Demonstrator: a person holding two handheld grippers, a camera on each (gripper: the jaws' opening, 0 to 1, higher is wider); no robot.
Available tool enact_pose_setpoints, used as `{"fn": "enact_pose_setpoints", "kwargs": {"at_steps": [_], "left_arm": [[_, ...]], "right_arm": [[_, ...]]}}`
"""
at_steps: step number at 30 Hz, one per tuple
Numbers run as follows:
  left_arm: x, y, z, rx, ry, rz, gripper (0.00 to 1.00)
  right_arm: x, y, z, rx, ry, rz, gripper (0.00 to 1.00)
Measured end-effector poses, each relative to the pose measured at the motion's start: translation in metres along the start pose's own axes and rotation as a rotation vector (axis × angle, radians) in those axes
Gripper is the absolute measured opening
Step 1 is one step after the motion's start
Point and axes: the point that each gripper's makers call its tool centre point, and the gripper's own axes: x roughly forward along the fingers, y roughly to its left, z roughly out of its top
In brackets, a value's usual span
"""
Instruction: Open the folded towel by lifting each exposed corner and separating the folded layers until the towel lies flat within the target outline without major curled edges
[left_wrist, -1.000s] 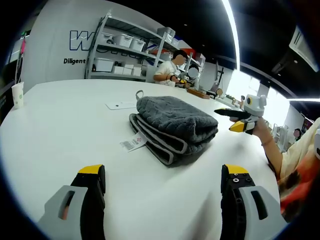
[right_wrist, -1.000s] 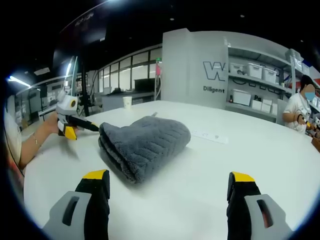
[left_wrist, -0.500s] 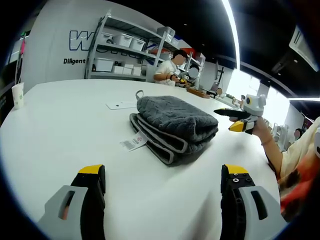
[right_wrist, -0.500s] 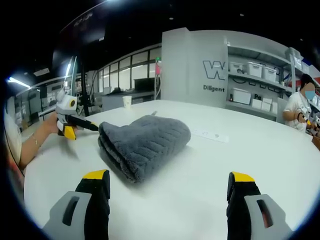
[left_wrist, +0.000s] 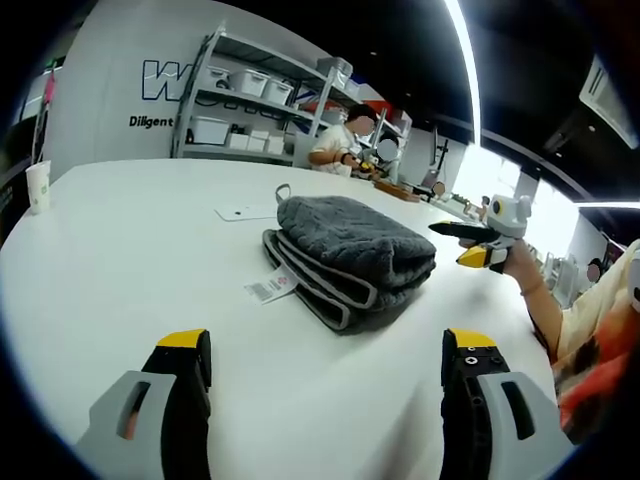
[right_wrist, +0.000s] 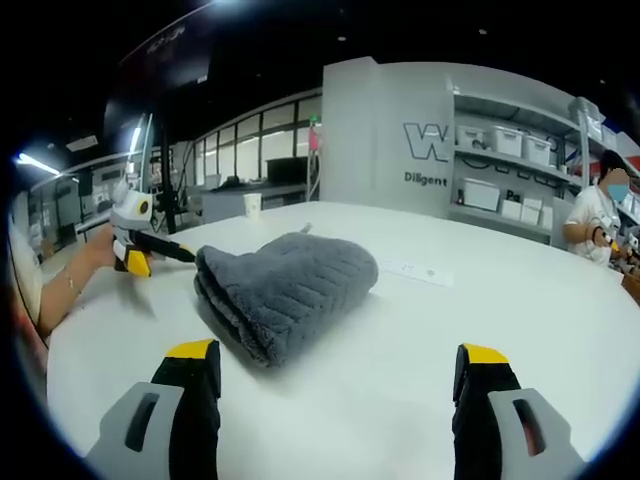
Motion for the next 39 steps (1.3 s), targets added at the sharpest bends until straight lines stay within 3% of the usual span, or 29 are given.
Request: {"fn": "enact_pose_setpoints", "kwargs": {"at_steps": [4,10,18,27,31,39], "left_arm": [[-0.003,0.0,0.003,0.006,-0.006,0.004,0.94],[-0.004,0.002,0.003,-0.008,-0.016,0.005,0.94],[-0.005,0.001,0.004,-0.007,-0.02,0.005,0.94],[-0.005,-0.001,0.005,-0.017,-0.029,-0.001,0.93],[-0.009,0.002,0.007,-0.019,-0.036,0.006,0.93],[-0.015,0.007,0.012,-0.021,-0.055,0.022,0.93]], "right_arm": [[0.001,0.008,0.007,-0.011,-0.03,0.025,0.99],[0.003,0.011,0.002,-0.057,0.018,0.014,0.98],[0.004,0.022,0.011,-0.063,-0.009,0.046,0.98],[0.006,0.03,0.034,-0.069,-0.049,0.038,0.97],[0.012,0.053,0.057,-0.109,-0.08,0.067,0.97],[0.02,0.093,0.079,-0.201,-0.084,0.132,0.92]]}}
